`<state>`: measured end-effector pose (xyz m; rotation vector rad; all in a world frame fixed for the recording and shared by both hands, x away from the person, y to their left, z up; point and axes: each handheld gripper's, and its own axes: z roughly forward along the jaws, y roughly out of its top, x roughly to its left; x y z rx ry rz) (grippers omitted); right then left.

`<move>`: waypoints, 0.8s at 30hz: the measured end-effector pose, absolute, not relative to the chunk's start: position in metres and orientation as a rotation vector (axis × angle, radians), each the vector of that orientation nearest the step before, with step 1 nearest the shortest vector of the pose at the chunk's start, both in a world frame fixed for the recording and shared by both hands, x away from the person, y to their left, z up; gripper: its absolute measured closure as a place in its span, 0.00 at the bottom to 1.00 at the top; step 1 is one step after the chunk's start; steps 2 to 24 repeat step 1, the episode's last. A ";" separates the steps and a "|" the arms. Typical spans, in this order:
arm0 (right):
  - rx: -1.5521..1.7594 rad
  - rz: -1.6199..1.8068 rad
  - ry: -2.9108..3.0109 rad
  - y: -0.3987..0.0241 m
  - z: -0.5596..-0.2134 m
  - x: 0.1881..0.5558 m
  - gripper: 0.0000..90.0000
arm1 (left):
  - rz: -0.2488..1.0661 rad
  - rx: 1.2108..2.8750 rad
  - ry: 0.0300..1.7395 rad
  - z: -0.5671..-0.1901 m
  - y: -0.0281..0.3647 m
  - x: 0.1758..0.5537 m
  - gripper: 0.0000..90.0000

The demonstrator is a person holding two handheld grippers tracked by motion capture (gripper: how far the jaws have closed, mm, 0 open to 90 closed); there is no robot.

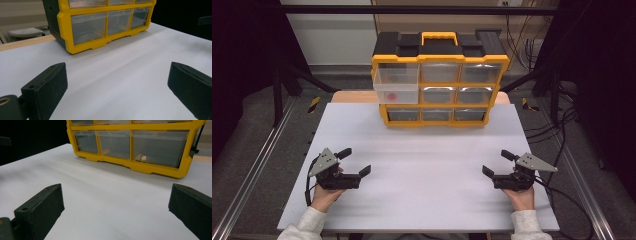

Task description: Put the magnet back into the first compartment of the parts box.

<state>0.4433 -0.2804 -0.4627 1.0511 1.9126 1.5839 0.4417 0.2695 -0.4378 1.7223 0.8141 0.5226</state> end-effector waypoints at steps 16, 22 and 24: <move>1.051 1.584 1.913 -0.280 -0.463 0.443 0.00 | 0.520 1.728 0.817 -0.438 0.270 0.442 0.03; 1.051 1.584 1.913 -0.280 -0.463 0.443 0.00 | 0.520 1.728 0.817 -0.438 0.270 0.442 0.03; 1.051 1.584 1.913 -0.280 -0.463 0.443 0.00 | 0.520 1.728 0.817 -0.438 0.270 0.442 0.03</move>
